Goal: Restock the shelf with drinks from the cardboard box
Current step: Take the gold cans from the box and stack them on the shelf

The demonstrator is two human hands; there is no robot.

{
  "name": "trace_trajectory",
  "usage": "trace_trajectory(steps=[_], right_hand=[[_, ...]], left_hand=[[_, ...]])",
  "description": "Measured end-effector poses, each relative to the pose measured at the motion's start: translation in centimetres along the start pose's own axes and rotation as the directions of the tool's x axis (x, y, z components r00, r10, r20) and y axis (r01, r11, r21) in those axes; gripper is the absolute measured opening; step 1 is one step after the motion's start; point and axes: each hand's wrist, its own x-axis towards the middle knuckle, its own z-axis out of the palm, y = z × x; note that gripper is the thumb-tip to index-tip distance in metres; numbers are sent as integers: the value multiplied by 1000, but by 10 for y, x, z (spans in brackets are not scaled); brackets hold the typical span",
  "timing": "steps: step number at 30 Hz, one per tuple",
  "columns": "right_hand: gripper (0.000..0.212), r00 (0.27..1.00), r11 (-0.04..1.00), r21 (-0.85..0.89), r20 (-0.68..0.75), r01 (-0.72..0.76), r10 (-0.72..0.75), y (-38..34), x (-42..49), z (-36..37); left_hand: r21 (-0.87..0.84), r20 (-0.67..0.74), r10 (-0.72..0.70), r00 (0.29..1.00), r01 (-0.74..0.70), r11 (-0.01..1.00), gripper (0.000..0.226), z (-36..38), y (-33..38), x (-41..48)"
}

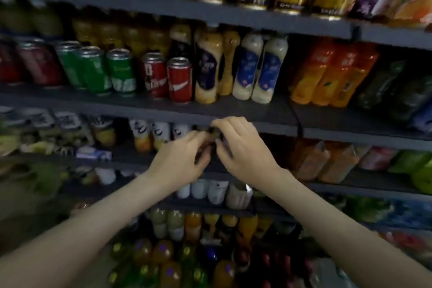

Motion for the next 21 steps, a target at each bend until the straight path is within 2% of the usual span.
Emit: trace_trajectory(steps=[2,4,7,10,15,21], right_hand=[[34,991,992,114,122,47,-61,-29,-8,42],[38,955,972,219,262,83,-141,-63,-10,85],[55,837,923,337,437,186,-328,-120,-7,143],[61,702,878,417,552,235,-450,-177,3,186],[65,531,824,524,645,214,-549,-271,37,252],[64,365,799,563,713,211,-599,-394,96,356]], left_hand=[[33,120,-229,966,227,973,31,8,-17,-57],[84,230,-442,867,434,897,43,9,-37,-114],[165,354,-633,689,620,767,63,-6,-67,-189],[226,392,-773,500,762,607,69,-36,-95,-250],[177,328,-911,249,932,318,74,-92,-144,-354],[197,267,-963,-32,980,21,72,-158,-215,-489]])
